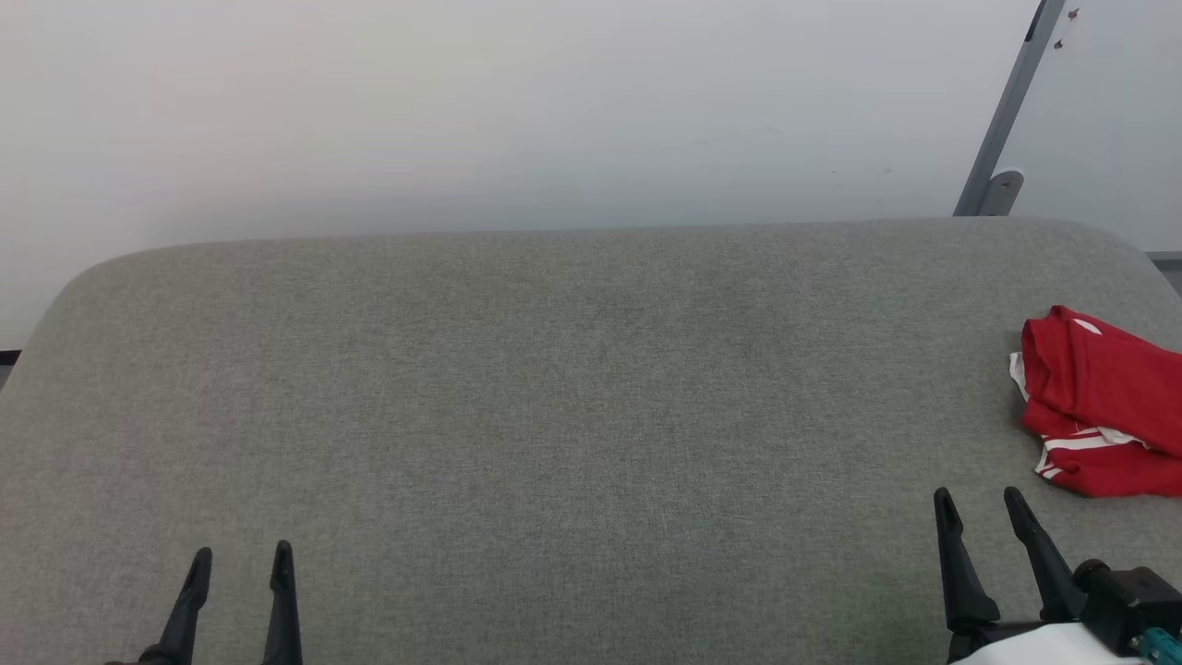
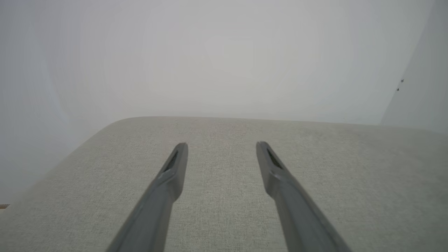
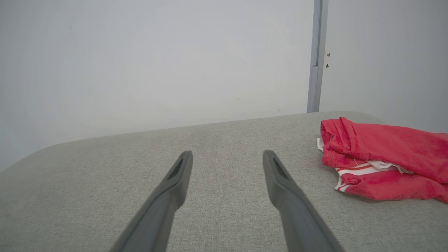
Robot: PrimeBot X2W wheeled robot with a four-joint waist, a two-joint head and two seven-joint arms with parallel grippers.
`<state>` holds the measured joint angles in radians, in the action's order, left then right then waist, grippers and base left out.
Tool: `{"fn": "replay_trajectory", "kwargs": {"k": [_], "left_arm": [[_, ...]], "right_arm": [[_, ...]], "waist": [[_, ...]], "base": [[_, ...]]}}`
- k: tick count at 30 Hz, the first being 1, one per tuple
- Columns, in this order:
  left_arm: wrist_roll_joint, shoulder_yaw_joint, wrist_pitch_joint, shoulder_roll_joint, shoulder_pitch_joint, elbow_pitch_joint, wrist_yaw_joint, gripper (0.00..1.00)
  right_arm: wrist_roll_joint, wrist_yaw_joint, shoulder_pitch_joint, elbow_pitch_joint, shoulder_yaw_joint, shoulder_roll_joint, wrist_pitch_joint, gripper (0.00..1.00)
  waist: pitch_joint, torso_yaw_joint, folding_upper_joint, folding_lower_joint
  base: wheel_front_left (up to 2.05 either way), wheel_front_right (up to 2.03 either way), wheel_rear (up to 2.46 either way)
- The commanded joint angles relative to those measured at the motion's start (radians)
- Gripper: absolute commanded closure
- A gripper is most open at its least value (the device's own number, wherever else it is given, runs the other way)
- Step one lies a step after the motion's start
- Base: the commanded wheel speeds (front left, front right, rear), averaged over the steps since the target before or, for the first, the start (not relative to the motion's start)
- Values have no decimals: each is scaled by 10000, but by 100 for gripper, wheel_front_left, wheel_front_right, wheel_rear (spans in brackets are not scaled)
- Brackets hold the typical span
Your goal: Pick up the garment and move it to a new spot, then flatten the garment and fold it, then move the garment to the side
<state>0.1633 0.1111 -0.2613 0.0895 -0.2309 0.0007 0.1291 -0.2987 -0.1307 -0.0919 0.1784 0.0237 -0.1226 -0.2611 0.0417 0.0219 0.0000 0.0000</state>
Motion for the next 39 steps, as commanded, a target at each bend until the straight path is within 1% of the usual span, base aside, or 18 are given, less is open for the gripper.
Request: {"fn": "replay_trajectory", "kwargs": {"k": [1,8,9,14,29,37,39], "left_arm": [[-100,63,-46,-25,61,-51,13,0],[-318,289,-46,-153,99,-144,13,0],[-215,251,0,-169,16,-92,0,100],[-219,182,31,-339,-29,424,0,100],[2744,105,731,-311,666,810,3,100],[4107,77,1062,-302,990,992,5,100],[4270,74,1104,-301,1029,1013,5,100]], "right_arm": [[50,-1,-60,-42,-6,38,-37,0],[76,0,-17,50,57,110,-37,0],[6,-2,0,46,44,83,2,100],[6,-2,-189,510,21,190,15,100],[-2600,-2,269,532,209,295,764,100],[-3811,-2,477,540,290,344,1107,100],[-3956,-2,505,541,299,349,1150,100]], "waist": [[0,5,0,0],[-5,7,0,0],[-5,7,0,0],[-7,6,0,0],[-59,-21,0,0],[-88,-36,0,0],[-91,-37,0,0]], "base": [[0,0,0],[0,0,0],[0,0,0],[0,0,0],[0,0,0],[0,0,0],[0,0,0]]}}
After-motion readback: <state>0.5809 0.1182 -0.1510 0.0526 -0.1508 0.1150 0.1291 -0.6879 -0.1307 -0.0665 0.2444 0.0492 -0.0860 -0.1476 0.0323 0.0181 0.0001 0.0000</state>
